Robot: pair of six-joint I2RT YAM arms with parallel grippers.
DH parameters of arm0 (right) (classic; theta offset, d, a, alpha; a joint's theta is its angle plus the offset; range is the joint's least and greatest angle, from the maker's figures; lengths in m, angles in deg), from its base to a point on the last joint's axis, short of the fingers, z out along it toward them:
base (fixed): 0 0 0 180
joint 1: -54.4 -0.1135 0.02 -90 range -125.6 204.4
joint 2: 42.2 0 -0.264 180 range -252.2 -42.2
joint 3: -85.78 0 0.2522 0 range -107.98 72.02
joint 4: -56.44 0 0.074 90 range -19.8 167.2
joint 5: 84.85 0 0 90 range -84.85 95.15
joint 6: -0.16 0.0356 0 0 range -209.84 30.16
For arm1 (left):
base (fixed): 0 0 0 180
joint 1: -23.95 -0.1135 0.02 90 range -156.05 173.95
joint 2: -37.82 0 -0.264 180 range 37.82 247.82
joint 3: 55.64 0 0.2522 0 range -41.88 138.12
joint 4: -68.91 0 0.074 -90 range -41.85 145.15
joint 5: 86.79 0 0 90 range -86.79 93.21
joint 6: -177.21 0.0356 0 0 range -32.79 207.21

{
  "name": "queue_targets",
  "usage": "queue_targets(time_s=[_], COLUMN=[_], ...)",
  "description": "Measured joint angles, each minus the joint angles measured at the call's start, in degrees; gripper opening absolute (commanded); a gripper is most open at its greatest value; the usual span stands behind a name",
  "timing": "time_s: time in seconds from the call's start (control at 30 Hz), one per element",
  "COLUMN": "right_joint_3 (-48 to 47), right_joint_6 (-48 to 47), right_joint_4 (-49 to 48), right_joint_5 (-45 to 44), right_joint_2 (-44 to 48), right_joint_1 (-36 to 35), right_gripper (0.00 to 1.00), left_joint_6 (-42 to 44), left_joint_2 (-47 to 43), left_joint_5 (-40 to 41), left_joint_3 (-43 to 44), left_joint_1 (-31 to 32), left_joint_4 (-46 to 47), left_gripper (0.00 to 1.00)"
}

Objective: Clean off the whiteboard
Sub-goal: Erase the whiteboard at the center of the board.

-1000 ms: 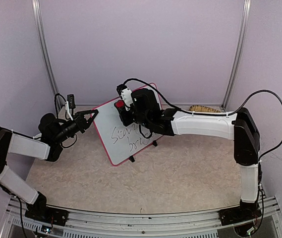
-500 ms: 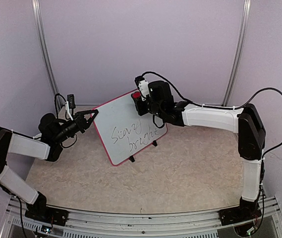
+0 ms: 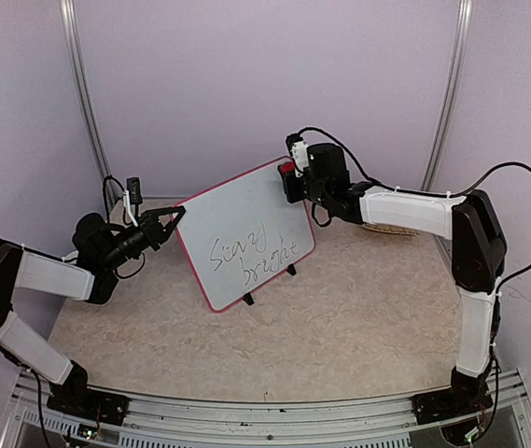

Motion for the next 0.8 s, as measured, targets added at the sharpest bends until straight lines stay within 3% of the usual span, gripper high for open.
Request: queue_targets(time_s=[0.33, 0.8], right_joint_3=[-0.04, -0.96], right_joint_6=[0.24, -0.63], right_joint_4=[0.22, 1.25], right_joint_5=[0.87, 1.66], right_joint_2=[0.02, 0.02], right_joint_1=[2.86, 0.59], right_gripper=[0.19, 0.19], left_joint_6=[0.04, 0.02], left_joint_2=[0.00, 0.09], left_joint_5=[-0.26, -0.26], left_joint_3=[0.00, 0.00], left_joint_1=[0.00, 0.00], left_joint_4=[0.04, 0.17], left_gripper=[0.00, 0.00])
